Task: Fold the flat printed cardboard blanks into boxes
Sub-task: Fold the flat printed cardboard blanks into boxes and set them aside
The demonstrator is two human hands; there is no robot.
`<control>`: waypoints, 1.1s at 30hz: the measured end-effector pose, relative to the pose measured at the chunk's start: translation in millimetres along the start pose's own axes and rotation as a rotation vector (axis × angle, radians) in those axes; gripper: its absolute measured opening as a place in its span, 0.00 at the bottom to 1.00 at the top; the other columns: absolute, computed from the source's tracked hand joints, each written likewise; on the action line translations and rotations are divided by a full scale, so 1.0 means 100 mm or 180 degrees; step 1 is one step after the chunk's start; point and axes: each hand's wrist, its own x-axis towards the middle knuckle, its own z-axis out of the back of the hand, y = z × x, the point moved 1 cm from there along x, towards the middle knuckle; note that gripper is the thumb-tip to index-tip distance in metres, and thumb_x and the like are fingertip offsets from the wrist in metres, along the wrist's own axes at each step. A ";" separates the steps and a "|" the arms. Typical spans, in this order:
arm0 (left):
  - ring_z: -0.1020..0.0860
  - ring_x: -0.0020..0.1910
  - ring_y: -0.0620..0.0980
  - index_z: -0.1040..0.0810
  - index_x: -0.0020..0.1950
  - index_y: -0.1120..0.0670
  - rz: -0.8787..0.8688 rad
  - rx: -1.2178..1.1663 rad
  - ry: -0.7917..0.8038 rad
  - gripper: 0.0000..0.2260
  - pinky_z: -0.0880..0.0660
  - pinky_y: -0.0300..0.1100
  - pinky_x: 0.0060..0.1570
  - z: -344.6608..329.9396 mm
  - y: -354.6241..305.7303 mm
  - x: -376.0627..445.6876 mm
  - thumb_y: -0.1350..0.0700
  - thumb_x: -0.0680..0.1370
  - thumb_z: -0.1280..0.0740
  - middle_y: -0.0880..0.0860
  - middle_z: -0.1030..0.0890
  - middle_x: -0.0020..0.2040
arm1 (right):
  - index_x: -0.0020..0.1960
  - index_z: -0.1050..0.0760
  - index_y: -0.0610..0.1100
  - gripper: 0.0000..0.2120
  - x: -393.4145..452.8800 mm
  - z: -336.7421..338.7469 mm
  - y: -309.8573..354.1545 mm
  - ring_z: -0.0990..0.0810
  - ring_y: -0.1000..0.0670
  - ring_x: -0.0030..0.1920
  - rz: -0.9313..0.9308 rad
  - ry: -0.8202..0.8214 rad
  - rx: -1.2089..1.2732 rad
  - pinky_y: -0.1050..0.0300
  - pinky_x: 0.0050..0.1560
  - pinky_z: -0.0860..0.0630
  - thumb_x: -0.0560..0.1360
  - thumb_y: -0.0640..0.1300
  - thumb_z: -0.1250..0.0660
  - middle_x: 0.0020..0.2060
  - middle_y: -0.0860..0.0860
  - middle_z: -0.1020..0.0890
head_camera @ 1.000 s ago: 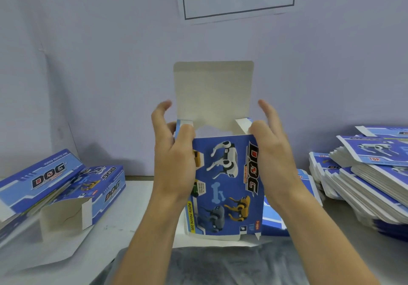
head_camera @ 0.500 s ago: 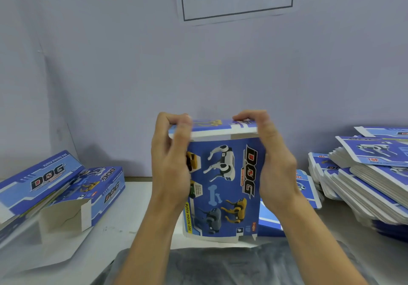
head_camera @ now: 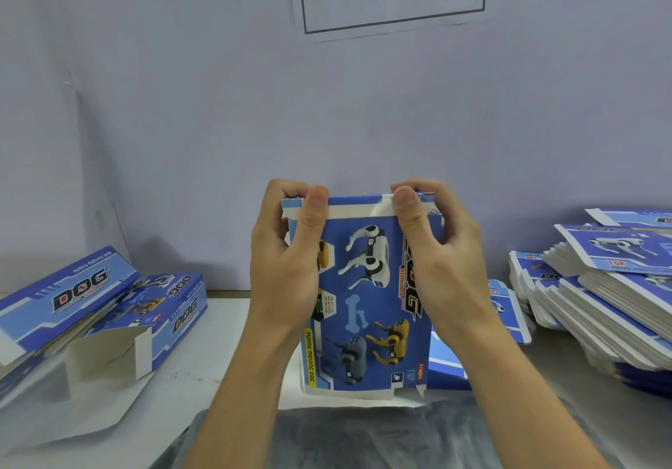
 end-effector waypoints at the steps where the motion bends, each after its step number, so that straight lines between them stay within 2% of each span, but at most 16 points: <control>1: 0.15 0.39 0.48 0.29 0.49 0.52 -0.0010 0.0002 0.0001 0.14 0.20 0.39 0.30 0.00 0.00 0.00 0.41 0.76 0.36 0.46 0.18 0.37 | 0.51 0.26 0.50 0.14 0.00 0.00 0.00 0.14 0.51 0.35 -0.0005 0.0004 -0.0008 0.58 0.28 0.20 0.72 0.58 0.34 0.35 0.52 0.15; 3: 0.15 0.38 0.48 0.29 0.48 0.51 -0.0011 -0.0015 0.0008 0.14 0.20 0.40 0.30 0.00 0.00 0.00 0.41 0.76 0.36 0.46 0.18 0.37 | 0.49 0.26 0.52 0.12 0.01 0.01 -0.01 0.14 0.50 0.34 -0.0031 0.0021 0.0024 0.57 0.28 0.20 0.71 0.59 0.34 0.34 0.51 0.15; 7: 0.15 0.38 0.49 0.29 0.46 0.50 0.0009 0.0033 -0.0001 0.11 0.20 0.41 0.29 -0.01 -0.01 0.01 0.43 0.77 0.35 0.46 0.18 0.36 | 0.49 0.26 0.48 0.13 0.03 0.05 0.00 0.14 0.49 0.35 -0.0062 0.0038 0.0184 0.58 0.29 0.21 0.72 0.56 0.32 0.34 0.51 0.15; 10: 0.15 0.38 0.49 0.29 0.44 0.49 0.0033 -0.0008 0.0009 0.10 0.22 0.39 0.28 -0.01 -0.04 0.01 0.44 0.76 0.36 0.46 0.19 0.35 | 0.49 0.25 0.48 0.15 0.04 0.06 0.01 0.14 0.48 0.36 -0.0082 0.0047 0.0157 0.57 0.30 0.20 0.71 0.58 0.32 0.36 0.50 0.15; 13: 0.14 0.41 0.52 0.29 0.45 0.47 -0.0018 -0.0019 0.0023 0.10 0.19 0.43 0.29 0.00 -0.06 0.00 0.42 0.76 0.36 0.47 0.18 0.38 | 0.48 0.25 0.50 0.15 0.03 0.03 0.01 0.14 0.48 0.36 -0.0024 0.0046 0.0036 0.55 0.30 0.19 0.72 0.60 0.32 0.37 0.49 0.15; 17: 0.14 0.43 0.54 0.27 0.46 0.47 0.0019 -0.0069 -0.0040 0.07 0.19 0.44 0.30 0.00 -0.02 -0.01 0.46 0.78 0.34 0.50 0.18 0.42 | 0.45 0.25 0.51 0.11 0.04 0.03 0.00 0.14 0.48 0.35 -0.0135 0.0051 0.0143 0.56 0.30 0.21 0.74 0.57 0.30 0.37 0.49 0.16; 20: 0.14 0.45 0.55 0.25 0.50 0.48 0.0035 -0.0205 0.0059 0.03 0.20 0.43 0.31 0.00 0.01 -0.03 0.50 0.79 0.36 0.47 0.17 0.45 | 0.44 0.25 0.50 0.05 0.05 0.06 -0.03 0.15 0.48 0.35 -0.0259 0.0112 0.0327 0.58 0.29 0.22 0.73 0.51 0.32 0.39 0.48 0.17; 24: 0.15 0.53 0.54 0.23 0.51 0.51 0.0103 -0.0351 0.0192 0.05 0.19 0.40 0.36 0.03 0.04 -0.03 0.52 0.78 0.35 0.39 0.19 0.55 | 0.45 0.24 0.49 0.03 0.06 0.08 -0.09 0.16 0.46 0.34 -0.0309 0.0267 0.0413 0.59 0.28 0.23 0.72 0.46 0.35 0.38 0.48 0.19; 27: 0.19 0.61 0.57 0.18 0.47 0.47 0.0341 -0.0688 0.0296 0.04 0.18 0.43 0.41 0.08 0.06 -0.02 0.52 0.77 0.33 0.43 0.23 0.66 | 0.43 0.24 0.49 0.04 0.06 0.09 -0.10 0.17 0.46 0.34 -0.0352 0.0280 0.0465 0.60 0.29 0.25 0.70 0.45 0.37 0.36 0.49 0.20; 30: 0.25 0.69 0.57 0.15 0.44 0.48 0.0473 -0.0896 0.0478 0.06 0.18 0.46 0.44 0.11 0.04 -0.02 0.48 0.77 0.28 0.43 0.24 0.69 | 0.42 0.24 0.50 0.05 0.07 0.12 -0.11 0.17 0.46 0.35 -0.0381 0.0287 0.0443 0.58 0.30 0.25 0.69 0.46 0.38 0.38 0.48 0.20; 33: 0.26 0.71 0.56 0.13 0.42 0.50 0.0377 -0.0744 0.0489 0.09 0.18 0.54 0.49 0.06 0.02 -0.03 0.46 0.74 0.29 0.43 0.24 0.70 | 0.41 0.25 0.50 0.06 0.06 0.14 -0.10 0.17 0.46 0.35 -0.0416 0.0212 0.0376 0.55 0.31 0.26 0.68 0.47 0.40 0.37 0.48 0.19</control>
